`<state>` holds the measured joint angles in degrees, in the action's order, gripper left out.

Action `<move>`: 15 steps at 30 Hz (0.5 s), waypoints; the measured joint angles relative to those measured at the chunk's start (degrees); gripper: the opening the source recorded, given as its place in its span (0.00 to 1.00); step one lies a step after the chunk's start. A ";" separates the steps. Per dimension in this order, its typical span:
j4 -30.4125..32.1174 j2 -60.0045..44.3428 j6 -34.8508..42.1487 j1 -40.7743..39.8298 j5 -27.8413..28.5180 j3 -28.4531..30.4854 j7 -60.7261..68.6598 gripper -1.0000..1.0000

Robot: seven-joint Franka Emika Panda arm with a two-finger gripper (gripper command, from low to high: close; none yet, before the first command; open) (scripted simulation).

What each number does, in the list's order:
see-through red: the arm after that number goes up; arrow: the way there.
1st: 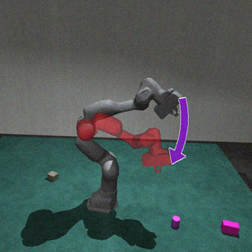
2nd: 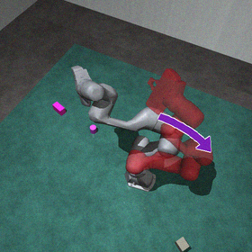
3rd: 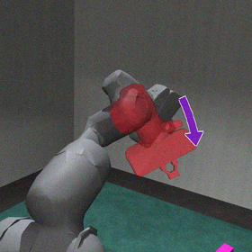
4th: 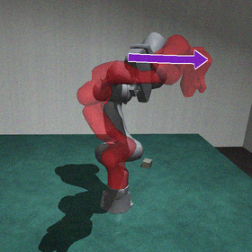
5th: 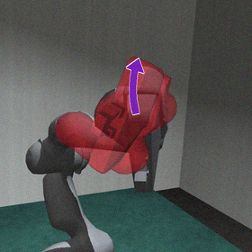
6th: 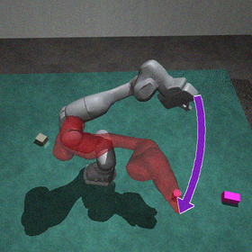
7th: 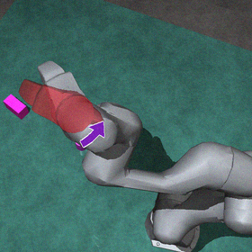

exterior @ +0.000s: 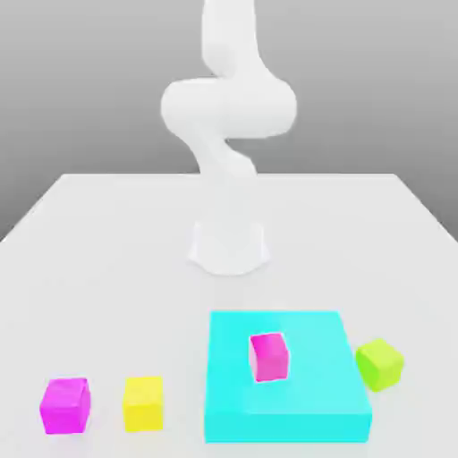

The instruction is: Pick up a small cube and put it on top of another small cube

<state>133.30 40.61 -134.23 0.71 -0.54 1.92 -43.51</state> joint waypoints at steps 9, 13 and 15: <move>5.55 -19.01 -8.93 1.99 -2.72 6.71 9.01 0.50; 7.96 -27.34 -12.80 2.33 -4.33 9.14 13.25 0.50; 9.17 -31.51 -14.73 2.20 -5.19 10.03 15.41 0.50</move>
<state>142.47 9.10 -148.96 2.91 -5.72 11.95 -28.10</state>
